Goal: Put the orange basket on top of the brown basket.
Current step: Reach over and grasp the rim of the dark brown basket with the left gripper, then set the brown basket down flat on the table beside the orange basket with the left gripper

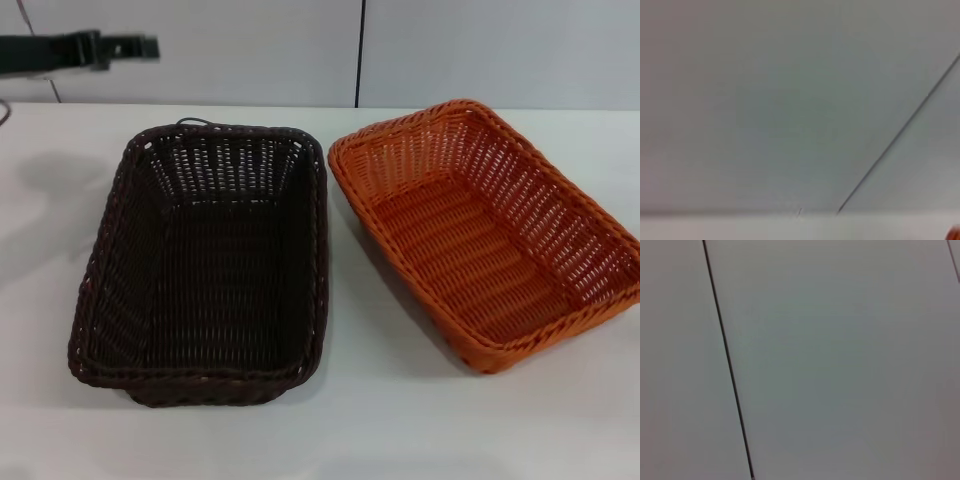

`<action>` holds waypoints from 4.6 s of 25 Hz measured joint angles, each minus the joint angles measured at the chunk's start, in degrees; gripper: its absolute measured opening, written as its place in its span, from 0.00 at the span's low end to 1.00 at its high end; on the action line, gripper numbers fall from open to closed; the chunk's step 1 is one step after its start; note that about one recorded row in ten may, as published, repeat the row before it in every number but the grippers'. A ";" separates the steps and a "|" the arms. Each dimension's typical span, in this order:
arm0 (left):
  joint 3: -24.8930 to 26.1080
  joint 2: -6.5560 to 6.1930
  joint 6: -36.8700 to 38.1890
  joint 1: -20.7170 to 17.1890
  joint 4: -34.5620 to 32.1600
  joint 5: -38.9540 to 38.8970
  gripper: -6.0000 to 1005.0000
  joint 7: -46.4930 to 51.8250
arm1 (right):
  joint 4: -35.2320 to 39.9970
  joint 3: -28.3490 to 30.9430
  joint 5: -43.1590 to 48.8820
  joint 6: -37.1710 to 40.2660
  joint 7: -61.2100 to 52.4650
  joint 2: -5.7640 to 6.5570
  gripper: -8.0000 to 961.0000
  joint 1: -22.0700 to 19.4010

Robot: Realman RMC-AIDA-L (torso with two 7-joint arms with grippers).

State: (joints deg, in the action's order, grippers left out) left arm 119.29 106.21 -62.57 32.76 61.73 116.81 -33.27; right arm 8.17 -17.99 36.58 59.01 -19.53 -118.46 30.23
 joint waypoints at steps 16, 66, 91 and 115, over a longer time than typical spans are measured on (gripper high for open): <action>3.03 7.75 -27.31 7.62 18.70 41.89 0.86 18.61 | 0.36 0.16 -0.03 -2.73 0.39 0.61 0.81 -0.06; -1.77 11.38 -19.92 6.15 9.65 45.17 0.23 19.69 | -0.09 0.06 -0.01 -4.44 0.46 1.05 0.81 0.53; 3.66 10.37 -38.47 8.76 34.91 44.27 0.20 -1.35 | -0.09 0.15 -0.08 -4.44 0.27 0.73 0.82 0.62; 3.63 11.49 -30.78 26.20 -7.18 34.22 0.20 -14.85 | -1.38 0.15 -1.53 -6.82 0.38 0.44 0.81 -0.40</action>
State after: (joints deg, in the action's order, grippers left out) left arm 122.92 117.69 -93.35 58.96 54.55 151.03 -48.12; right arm 6.80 -17.84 35.05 52.19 -19.15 -118.03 29.83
